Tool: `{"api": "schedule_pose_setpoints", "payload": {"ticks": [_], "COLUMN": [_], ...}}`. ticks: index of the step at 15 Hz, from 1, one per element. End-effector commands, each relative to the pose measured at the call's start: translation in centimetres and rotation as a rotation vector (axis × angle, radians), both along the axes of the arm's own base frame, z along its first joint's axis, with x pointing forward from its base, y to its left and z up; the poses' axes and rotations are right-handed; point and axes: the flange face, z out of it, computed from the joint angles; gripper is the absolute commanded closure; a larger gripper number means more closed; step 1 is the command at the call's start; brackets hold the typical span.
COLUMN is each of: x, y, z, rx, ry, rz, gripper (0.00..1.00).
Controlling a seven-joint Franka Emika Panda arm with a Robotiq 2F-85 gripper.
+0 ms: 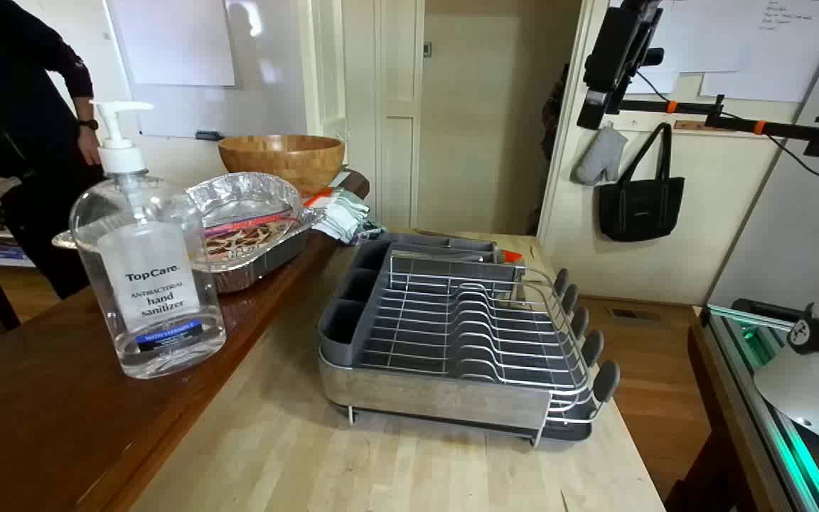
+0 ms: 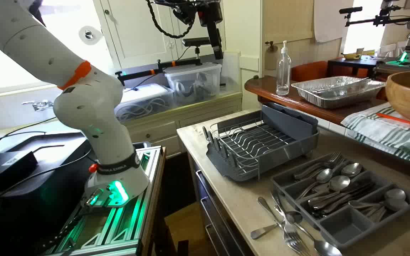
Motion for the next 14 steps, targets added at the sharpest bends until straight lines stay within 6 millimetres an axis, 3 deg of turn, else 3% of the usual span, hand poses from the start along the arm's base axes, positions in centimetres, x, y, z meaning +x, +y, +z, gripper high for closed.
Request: {"api": "schedule_pose_setpoints", "payload": {"ticks": [1,6,9,14], "x": [0.0,0.0,-0.6,-5.0], "y": [0.0,0.0,-4.2,-13.5], "z": [0.1,0.1,-0.5,-3.0], "rx": [-0.001,-0.001,-0.015,0.054], "ry": [0.001,0.001,-0.059,-0.067], "rz": [0.0,0.0,-0.176,-0.436], "gripper": [0.0,0.0,0.0,0.0]}}
